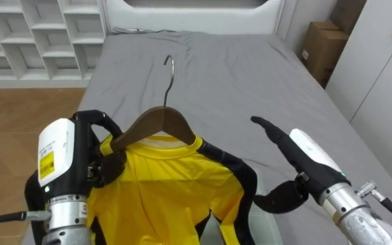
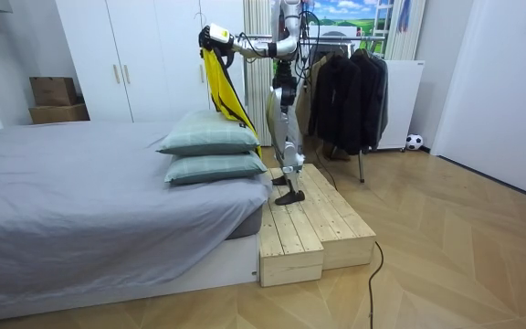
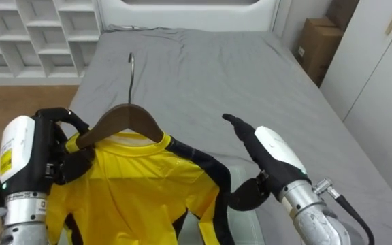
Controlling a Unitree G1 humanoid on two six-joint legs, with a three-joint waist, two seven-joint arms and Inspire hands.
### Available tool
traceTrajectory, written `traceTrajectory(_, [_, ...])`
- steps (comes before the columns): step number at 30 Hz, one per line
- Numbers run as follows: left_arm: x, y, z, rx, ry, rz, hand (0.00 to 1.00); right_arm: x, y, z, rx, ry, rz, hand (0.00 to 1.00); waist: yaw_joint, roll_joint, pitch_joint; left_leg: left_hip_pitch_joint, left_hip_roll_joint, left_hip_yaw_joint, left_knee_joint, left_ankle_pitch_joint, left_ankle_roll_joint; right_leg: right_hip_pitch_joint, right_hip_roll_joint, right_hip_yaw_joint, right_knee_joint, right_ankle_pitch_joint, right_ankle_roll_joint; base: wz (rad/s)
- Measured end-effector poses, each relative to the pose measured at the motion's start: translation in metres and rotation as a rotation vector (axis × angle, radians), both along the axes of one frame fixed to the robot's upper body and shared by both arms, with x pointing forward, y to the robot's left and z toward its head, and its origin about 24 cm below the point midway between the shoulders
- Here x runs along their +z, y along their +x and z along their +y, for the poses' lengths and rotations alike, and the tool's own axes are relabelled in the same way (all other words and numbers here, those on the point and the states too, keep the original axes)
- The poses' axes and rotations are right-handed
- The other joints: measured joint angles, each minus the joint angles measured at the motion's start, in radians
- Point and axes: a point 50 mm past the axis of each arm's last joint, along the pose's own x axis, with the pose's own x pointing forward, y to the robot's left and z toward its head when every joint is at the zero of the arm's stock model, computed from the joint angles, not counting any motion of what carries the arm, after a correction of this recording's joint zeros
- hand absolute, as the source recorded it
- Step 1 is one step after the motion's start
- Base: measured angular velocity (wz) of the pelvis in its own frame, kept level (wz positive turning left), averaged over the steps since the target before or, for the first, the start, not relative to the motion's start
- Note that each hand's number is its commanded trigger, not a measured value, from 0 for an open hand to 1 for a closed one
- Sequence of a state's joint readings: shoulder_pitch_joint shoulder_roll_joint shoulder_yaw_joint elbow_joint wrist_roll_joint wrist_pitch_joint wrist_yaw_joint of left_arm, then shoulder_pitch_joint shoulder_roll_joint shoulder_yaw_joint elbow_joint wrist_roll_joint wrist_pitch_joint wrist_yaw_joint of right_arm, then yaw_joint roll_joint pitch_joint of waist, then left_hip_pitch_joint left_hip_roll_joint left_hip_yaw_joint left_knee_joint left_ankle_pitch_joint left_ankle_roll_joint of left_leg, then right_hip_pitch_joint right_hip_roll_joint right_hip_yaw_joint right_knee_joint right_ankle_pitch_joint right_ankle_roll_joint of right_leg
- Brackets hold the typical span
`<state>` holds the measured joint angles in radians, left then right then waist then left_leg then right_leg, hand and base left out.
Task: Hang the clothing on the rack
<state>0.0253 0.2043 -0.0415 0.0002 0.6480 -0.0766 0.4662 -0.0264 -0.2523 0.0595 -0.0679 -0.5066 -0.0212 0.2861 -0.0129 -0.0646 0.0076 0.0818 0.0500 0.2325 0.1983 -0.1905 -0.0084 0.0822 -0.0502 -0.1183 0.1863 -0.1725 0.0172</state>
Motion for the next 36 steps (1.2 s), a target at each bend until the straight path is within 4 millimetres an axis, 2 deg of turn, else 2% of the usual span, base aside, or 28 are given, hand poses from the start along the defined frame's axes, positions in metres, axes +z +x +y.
traceTrajectory(15, [-0.001,0.0,-0.004,-0.009,-0.006,0.003,1.0,0.003,-0.002,0.007,0.068,0.001,0.032,0.0,-0.002,0.008,0.0009,0.002,0.0,0.001,0.0,0.0,0.0,0.003,0.0,0.001,0.0,0.0,0.0,0.0])
traceTrajectory(24, [-0.003,0.0,-0.013,-0.046,-0.007,0.01,1.0,0.001,-0.002,0.01,0.085,0.081,0.076,0.0,0.009,0.011,0.0003,0.001,0.002,-0.012,-0.002,0.0,0.0,0.005,0.0,-0.02,0.0,0.0,0.0,0.02])
traceTrajectory(32, [-0.003,0.0,-0.018,-0.043,-0.005,-0.008,1.0,-0.015,-0.003,0.025,0.104,0.139,0.148,0.0,0.02,0.012,-0.0002,0.01,0.002,-0.02,0.007,0.0,0.0,0.021,0.0,-0.023,0.001,0.001,-0.001,0.01])
traceTrajectory(36, [-0.001,0.001,-0.019,-0.044,0.002,-0.016,1.0,-0.017,-0.004,0.027,0.11,0.184,0.16,0.0,0.024,0.011,0.0002,0.012,0.001,-0.021,0.006,0.0,0.0,0.023,-0.001,-0.023,0.002,0.001,-0.001,0.0])
